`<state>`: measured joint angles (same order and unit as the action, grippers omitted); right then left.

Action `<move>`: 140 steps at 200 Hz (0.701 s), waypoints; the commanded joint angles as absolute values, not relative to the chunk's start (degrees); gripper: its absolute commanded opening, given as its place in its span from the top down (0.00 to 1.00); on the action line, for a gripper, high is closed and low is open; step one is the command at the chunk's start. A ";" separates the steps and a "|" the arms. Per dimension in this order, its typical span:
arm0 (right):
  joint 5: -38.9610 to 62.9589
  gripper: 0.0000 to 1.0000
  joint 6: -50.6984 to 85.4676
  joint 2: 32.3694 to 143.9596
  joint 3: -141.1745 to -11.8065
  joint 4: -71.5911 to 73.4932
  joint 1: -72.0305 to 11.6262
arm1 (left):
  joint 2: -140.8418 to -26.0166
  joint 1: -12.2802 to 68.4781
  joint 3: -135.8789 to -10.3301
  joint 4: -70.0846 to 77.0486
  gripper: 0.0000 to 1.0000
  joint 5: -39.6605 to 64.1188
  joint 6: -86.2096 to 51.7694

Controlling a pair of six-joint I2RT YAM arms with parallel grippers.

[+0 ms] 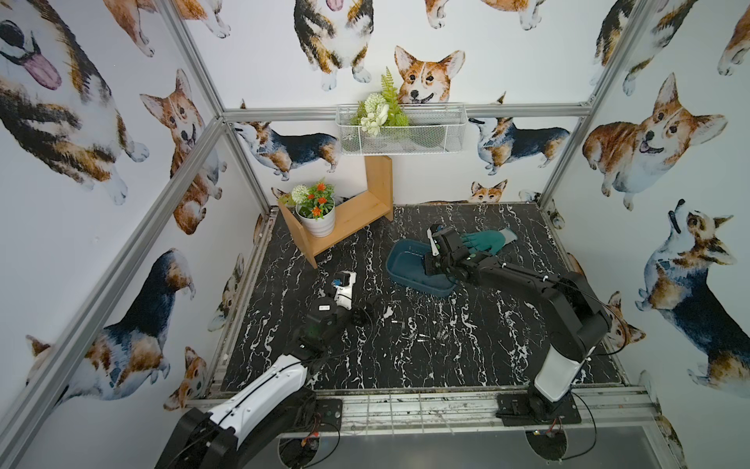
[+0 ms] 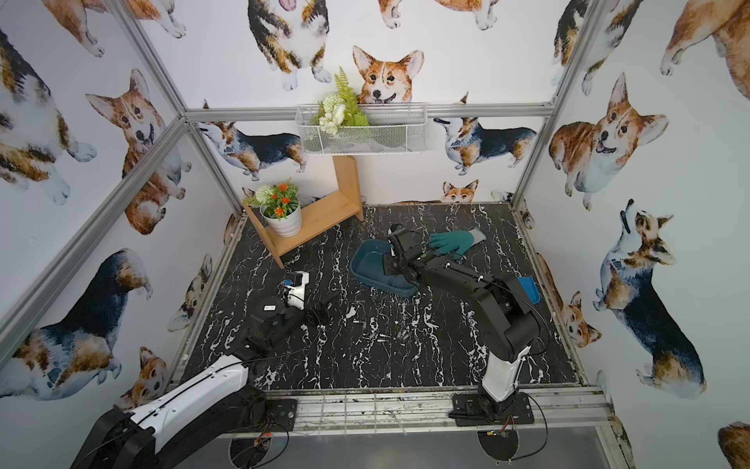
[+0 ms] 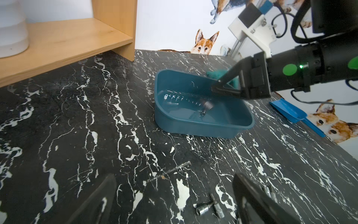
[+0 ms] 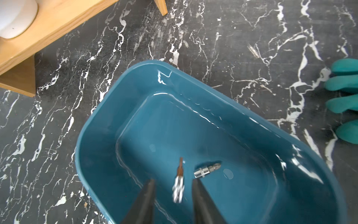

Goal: Put the bit on the desktop into the storage box
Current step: Place the screwdriver bit in the storage box, then pick up the screwdriver bit from the center of the board.

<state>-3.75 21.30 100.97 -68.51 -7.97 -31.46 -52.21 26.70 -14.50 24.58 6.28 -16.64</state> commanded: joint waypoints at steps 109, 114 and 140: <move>-4.85 0.42 18.06 70.33 -38.84 6.22 -31.29 | -61.01 43.13 -23.46 17.07 0.00 -4.65 -11.31; -5.25 0.42 17.94 69.07 -37.22 7.36 -31.29 | -61.55 43.52 -23.98 15.95 0.00 -5.76 -12.03; -6.31 0.35 17.16 61.63 -28.39 14.85 -31.29 | -64.36 44.91 -26.44 9.89 0.00 -8.42 -14.56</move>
<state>-4.29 18.65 66.70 -33.91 4.91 -31.38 -62.61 43.99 -24.77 16.56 -3.44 -12.03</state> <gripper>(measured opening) 0.621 0.998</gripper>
